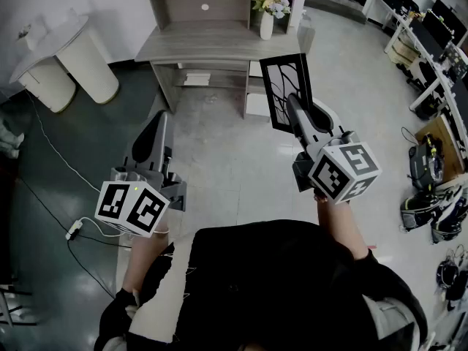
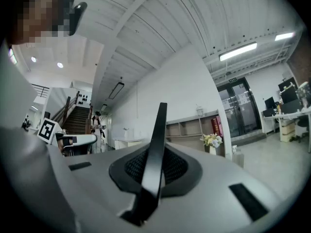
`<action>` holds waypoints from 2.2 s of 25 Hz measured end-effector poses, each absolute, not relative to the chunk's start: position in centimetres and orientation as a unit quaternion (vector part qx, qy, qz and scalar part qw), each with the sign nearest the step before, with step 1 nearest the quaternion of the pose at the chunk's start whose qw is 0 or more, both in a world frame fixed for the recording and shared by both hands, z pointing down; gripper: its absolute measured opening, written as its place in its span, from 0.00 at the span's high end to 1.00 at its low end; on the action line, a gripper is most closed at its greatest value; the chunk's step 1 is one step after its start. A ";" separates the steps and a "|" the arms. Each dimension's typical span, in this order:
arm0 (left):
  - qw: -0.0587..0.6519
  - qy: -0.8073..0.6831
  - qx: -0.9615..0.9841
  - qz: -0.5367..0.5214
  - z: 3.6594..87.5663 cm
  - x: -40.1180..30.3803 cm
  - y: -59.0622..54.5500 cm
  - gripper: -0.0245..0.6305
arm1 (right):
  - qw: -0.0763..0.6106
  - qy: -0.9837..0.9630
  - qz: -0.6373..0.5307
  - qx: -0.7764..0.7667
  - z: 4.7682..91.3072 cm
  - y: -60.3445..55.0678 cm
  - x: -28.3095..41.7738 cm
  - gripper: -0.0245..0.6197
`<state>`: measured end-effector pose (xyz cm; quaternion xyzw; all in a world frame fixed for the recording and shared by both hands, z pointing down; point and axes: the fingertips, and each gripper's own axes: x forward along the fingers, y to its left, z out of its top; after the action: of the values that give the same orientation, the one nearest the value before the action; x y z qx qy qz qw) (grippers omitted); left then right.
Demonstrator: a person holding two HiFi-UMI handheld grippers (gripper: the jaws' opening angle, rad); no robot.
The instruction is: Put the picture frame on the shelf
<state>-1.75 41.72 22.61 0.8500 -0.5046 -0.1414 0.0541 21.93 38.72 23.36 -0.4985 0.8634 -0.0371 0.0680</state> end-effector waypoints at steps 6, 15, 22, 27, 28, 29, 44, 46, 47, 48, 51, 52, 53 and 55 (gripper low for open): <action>0.055 -0.509 0.847 -0.143 22.9 -1.9 41.9 0.95 | 0.068 0.864 -0.036 -0.497 23.6 38.8 21.9 0.91; 0.064 -0.513 0.845 -0.137 23.9 -3.2 41.3 0.95 | 0.090 0.866 -0.069 -0.488 24.4 37.9 20.8 0.91; 0.072 -0.516 0.843 -0.131 24.9 -6.2 40.0 0.95 | 0.089 0.866 -0.080 -0.485 25.4 36.2 17.8 0.91; 0.071 -0.512 0.847 -0.126 25.6 -8.7 38.7 0.95 | 0.089 0.865 -0.078 -0.488 26.1 35.1 15.2 0.91; 0.072 -0.512 0.846 -0.127 25.7 -9.2 38.4 0.95 | 0.087 0.864 -0.076 -0.489 26.2 34.9 14.8 0.91; 0.073 -0.512 0.846 -0.128 25.9 -9.8 38.1 0.95 | 0.086 0.863 -0.076 -0.491 26.4 34.6 14.4 0.91; 0.110 -0.500 0.849 -0.129 29.1 -11.0 33.3 0.95 | 0.055 0.860 -0.094 -0.498 29.3 30.6 12.6 0.91; 0.106 -0.503 0.848 -0.129 29.0 -11.2 32.4 0.95 | 0.057 0.864 -0.093 -0.491 29.3 29.3 12.3 0.91; 0.104 -0.505 0.847 -0.128 29.1 -11.4 31.9 0.95 | 0.057 0.866 -0.092 -0.488 29.4 28.6 12.2 0.91; 0.104 -0.507 0.846 -0.129 29.1 -11.5 31.4 0.95 | 0.058 0.868 -0.093 -0.484 29.5 27.9 12.1 0.91; 0.106 -0.508 0.844 -0.133 29.0 -11.7 29.7 0.95 | 0.063 0.871 -0.095 -0.478 29.6 25.6 11.9 0.91; 0.105 -0.509 0.844 -0.133 28.9 -11.7 29.0 0.95 | 0.064 0.872 -0.095 -0.476 29.6 24.8 11.9 0.91; 0.103 -0.510 0.844 -0.132 28.7 -11.6 28.3 0.95 | 0.065 0.873 -0.095 -0.474 29.4 24.1 11.9 0.91; 0.098 -0.516 0.841 -0.130 28.3 -11.3 26.8 0.95 | 0.066 0.875 -0.094 -0.470 29.0 22.4 12.1 0.91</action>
<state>-11.33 26.77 28.34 0.8410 -0.5159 -0.1300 0.0981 12.11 22.44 29.00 -0.4698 0.8753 -0.0938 0.0660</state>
